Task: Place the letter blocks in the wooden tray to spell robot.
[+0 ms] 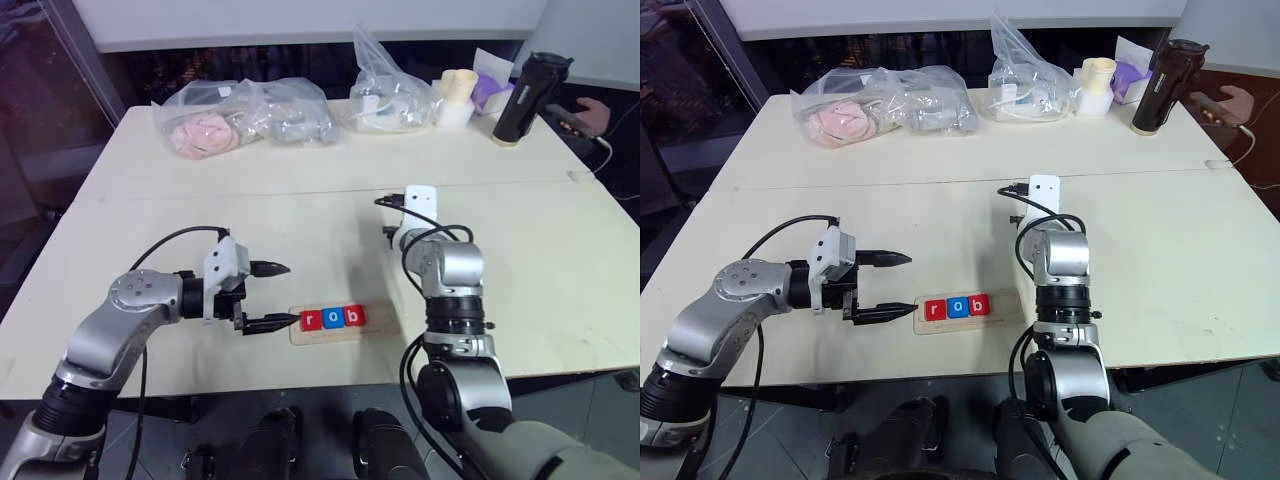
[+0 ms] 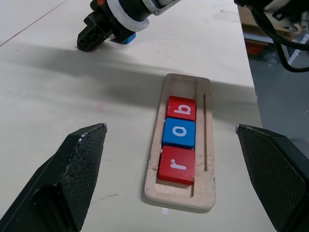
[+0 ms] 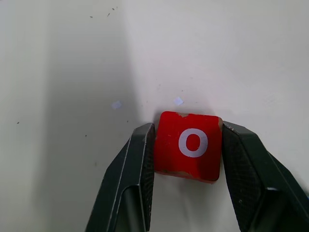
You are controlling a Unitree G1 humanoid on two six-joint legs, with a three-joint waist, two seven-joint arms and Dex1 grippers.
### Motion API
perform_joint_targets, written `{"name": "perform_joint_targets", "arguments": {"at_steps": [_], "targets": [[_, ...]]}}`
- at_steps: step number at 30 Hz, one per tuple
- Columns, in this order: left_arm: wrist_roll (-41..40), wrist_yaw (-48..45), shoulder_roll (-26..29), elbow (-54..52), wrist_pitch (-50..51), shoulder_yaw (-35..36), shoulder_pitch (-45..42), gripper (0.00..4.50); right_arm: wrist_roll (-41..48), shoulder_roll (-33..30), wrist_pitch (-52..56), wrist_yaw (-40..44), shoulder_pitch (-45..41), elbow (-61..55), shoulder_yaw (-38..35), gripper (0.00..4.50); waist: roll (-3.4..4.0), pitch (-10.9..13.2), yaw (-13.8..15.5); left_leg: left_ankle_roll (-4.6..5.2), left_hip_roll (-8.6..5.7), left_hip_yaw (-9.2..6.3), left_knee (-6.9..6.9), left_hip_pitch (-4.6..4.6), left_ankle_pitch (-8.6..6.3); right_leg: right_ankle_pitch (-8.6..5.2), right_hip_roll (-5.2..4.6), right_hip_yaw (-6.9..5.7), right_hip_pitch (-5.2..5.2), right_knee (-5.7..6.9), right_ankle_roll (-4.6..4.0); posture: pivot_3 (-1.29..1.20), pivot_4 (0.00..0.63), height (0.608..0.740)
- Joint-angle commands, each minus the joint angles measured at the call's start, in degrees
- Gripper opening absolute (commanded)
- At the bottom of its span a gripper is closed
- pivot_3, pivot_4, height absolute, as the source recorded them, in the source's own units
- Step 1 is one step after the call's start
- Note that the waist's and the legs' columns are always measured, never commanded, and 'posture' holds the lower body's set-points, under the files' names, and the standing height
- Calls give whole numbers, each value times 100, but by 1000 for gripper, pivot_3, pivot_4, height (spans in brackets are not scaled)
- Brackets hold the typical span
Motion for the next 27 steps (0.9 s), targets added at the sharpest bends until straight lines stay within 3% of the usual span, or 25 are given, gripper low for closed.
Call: {"name": "perform_joint_targets", "arguments": {"at_steps": [1,8,13,19,27], "targets": [[-52,2,-13,-136,-31,33,-25,4500,170,-471,591,530,58,-1191,419,1416,3,2,14,0,0,0,0,-1,0,0,-1,0,0,0,0,0,150,738],[-29,-70,-33,-66,-63,10,-59,4500,911,-1698,2802,1551,874,-3873,516,1416,2,1,39,2,1,-6,-2,-5,-1,-3,-4,-5,0,-8,-1,0,150,738],[2,-153,-33,36,-128,-1,-70,4500,1635,-2383,2910,1970,2266,-5284,140,1416,0,2,39,5,0,-6,0,-10,-4,-16,-10,-7,5,-21,-11,0,150,738],[31,-225,-66,148,-192,-30,-130,4500,2293,-2549,2910,1952,3479,-6210,-282,1416,-1,2,32,5,5,-6,1,-10,-4,-19,-9,-7,4,-22,-12,0,150,738],[87,-210,-158,207,-231,-95,-194,4500,2574,-2228,2910,1480,3824,-6245,-251,1416,-2,2,40,3,5,-6,0,-13,-5,-21,-10,-7,10,-43,-16,0,150,738]]}}
